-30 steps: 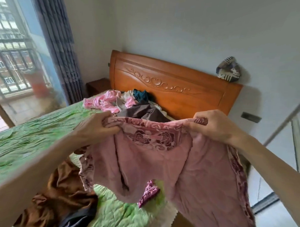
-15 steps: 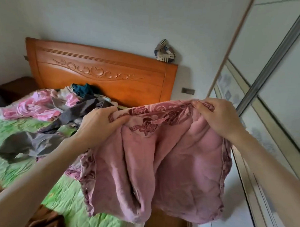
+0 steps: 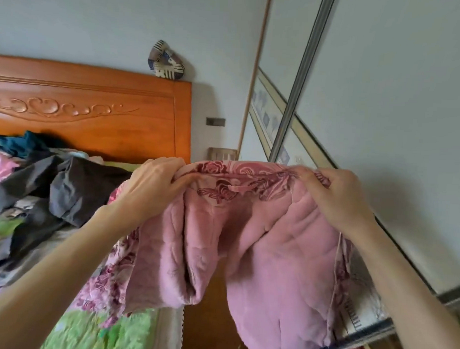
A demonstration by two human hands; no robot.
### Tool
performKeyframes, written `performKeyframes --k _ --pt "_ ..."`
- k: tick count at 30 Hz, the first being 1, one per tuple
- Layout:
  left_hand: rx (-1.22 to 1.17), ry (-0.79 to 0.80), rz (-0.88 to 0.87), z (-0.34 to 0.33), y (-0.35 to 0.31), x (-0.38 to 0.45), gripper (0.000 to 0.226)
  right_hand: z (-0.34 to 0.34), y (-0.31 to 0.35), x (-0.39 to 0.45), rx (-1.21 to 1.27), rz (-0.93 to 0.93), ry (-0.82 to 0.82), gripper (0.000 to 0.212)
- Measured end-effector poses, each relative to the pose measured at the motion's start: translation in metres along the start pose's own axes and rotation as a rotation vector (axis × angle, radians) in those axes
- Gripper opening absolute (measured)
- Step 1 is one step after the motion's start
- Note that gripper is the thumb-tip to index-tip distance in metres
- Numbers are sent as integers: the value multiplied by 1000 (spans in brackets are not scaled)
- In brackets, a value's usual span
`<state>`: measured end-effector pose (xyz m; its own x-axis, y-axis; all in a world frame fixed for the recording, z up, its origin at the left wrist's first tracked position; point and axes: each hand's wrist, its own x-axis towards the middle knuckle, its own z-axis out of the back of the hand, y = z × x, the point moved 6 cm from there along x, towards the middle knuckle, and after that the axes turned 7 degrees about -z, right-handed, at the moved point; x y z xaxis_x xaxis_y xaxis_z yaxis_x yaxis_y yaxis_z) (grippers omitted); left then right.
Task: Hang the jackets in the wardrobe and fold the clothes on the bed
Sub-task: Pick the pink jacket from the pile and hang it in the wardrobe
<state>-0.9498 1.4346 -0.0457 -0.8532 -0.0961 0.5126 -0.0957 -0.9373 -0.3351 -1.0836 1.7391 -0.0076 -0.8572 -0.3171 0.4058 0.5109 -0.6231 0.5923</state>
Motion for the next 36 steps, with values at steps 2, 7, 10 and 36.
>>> performKeyframes --k 2,7,10,36 --pt "-15 -10 27 -4 -15 3 44 15 -5 -13 -40 -12 35 61" --pt "-134 -95 68 -3 -68 5 45 58 -16 -49 -39 21 47 42" --pt "-244 -139 92 0 -98 6 48 88 -17 -76 -37 12 -3 45" --pt "-688 -95 -386 5 -352 80 38 321 -19 -203 -129 -166 -520 54"
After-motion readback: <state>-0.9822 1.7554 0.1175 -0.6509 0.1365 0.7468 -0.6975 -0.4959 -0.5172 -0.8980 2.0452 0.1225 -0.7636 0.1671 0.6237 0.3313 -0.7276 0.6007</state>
